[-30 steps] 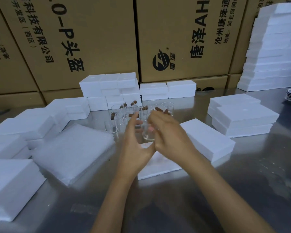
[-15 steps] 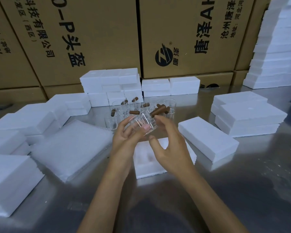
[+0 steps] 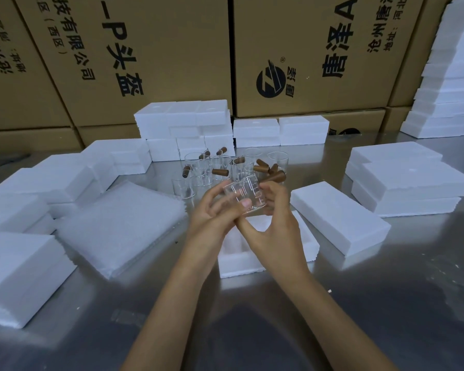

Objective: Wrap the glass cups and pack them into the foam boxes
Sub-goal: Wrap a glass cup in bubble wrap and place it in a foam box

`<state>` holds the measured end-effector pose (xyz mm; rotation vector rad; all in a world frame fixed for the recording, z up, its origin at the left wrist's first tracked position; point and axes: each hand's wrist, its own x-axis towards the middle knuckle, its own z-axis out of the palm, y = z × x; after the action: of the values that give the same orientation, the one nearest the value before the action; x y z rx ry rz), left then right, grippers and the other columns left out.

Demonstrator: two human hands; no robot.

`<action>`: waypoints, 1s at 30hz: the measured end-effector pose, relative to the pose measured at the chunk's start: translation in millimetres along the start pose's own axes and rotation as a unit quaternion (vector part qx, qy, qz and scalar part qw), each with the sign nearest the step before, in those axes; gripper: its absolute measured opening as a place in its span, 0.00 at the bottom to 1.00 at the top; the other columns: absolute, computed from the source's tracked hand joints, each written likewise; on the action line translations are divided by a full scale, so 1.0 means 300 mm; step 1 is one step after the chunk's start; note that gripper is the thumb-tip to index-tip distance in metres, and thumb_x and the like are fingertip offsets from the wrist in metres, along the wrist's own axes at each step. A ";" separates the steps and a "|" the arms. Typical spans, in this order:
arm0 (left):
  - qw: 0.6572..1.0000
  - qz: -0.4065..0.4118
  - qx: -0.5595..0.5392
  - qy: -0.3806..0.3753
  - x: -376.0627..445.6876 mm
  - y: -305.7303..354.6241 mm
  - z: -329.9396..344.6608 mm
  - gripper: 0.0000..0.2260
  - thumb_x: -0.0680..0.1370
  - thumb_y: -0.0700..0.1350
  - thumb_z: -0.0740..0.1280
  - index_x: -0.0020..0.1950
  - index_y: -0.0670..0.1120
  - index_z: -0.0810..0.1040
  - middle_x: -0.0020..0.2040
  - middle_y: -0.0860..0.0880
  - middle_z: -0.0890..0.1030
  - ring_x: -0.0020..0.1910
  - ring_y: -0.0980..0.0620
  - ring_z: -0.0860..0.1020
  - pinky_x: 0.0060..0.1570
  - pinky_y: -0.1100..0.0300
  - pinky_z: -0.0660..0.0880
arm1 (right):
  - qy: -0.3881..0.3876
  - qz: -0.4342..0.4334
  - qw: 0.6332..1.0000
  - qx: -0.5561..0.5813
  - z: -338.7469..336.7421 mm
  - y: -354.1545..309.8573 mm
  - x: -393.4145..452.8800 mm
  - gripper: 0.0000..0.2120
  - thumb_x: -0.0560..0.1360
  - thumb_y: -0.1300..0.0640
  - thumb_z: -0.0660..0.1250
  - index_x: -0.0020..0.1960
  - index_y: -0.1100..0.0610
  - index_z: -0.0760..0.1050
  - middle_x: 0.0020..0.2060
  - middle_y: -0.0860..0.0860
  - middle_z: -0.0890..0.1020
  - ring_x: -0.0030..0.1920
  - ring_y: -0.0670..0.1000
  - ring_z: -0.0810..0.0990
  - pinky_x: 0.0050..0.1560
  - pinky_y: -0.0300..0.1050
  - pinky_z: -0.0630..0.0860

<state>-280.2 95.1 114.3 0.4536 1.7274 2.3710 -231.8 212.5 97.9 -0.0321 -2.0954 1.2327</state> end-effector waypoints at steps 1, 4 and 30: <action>1.000 -0.001 -0.001 0.002 0.000 -0.001 -0.001 0.27 0.69 0.42 0.77 0.68 0.51 0.77 0.60 0.47 0.84 0.62 0.48 0.81 0.64 0.50 0.76 | 0.002 0.005 1.000 0.000 0.000 0.002 0.001 0.30 0.70 0.44 0.75 0.65 0.38 0.61 0.60 0.38 0.76 0.60 0.40 0.77 0.59 0.33 0.75; 1.000 -0.001 -0.005 0.003 0.000 -0.001 0.000 0.27 0.69 0.42 0.77 0.67 0.50 0.77 0.60 0.46 0.84 0.61 0.47 0.82 0.62 0.52 0.77 | 0.006 0.017 1.000 0.003 0.001 -0.003 0.004 0.29 0.70 0.44 0.75 0.62 0.34 0.60 0.59 0.36 0.76 0.58 0.39 0.77 0.56 0.27 0.73; 0.831 0.277 0.466 0.126 -0.033 -0.031 0.025 0.34 0.71 0.38 0.73 0.73 0.58 0.68 0.69 0.65 0.70 0.69 0.64 0.65 0.69 0.59 0.63 | 0.012 0.047 0.983 0.177 -0.017 -0.046 0.019 0.30 0.68 0.55 0.79 0.64 0.46 0.68 0.59 0.41 0.78 0.56 0.46 0.80 0.55 0.36 0.77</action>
<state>-268.8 101.7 106.2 0.8868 3.2084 1.6951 -228.9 210.6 113.3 0.0152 -1.8435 1.6370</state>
